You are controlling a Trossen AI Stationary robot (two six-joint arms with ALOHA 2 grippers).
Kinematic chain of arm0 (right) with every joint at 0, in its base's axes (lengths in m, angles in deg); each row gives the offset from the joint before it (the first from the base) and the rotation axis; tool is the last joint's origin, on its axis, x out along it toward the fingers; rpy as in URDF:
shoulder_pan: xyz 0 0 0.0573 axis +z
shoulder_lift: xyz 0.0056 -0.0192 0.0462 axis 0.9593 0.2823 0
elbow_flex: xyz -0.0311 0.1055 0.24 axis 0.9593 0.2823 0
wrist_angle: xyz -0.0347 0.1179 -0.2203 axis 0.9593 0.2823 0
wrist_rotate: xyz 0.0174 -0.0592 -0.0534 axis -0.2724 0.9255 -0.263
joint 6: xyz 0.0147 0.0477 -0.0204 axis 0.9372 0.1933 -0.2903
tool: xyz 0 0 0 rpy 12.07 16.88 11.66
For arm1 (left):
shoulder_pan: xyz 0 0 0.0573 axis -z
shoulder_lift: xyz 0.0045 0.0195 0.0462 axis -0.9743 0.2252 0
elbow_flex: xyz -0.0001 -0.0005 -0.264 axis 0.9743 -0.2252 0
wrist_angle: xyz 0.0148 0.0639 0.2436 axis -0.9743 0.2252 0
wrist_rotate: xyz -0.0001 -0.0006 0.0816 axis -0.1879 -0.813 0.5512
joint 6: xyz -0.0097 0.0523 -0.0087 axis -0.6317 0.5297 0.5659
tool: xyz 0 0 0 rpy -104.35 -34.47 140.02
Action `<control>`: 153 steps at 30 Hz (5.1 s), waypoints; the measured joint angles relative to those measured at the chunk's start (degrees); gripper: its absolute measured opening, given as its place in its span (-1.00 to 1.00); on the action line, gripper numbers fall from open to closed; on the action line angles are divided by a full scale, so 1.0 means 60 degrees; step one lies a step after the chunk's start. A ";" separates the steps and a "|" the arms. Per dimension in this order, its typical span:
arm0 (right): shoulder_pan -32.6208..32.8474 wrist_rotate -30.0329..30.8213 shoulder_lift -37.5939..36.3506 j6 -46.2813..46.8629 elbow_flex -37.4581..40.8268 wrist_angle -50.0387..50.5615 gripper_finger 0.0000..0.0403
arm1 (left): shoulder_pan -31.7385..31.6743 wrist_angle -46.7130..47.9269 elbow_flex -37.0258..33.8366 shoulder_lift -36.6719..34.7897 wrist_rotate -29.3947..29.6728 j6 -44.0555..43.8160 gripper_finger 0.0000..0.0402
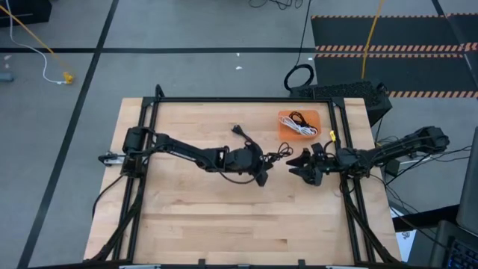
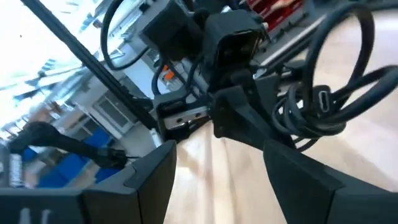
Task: Pick and place USB-C Cables
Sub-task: Put the bottom left black charger cable into the orange bin
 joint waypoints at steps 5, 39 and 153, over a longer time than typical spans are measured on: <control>-0.0258 0.0772 -0.0049 -0.1157 0.0000 0.0017 0.16 | -0.0057 -0.0280 0.0000 0.0006 0.0015 -0.0073 -0.95; -0.0732 0.0451 0.0806 -0.5171 -0.0369 -0.3070 0.16 | 0.0186 -0.3499 0.0614 0.0011 -0.1080 0.1115 -0.95; -0.4535 0.3478 0.2324 -0.4537 -0.1836 0.3352 0.27 | -0.2082 0.4782 0.0663 -0.2087 -0.1053 0.2690 0.11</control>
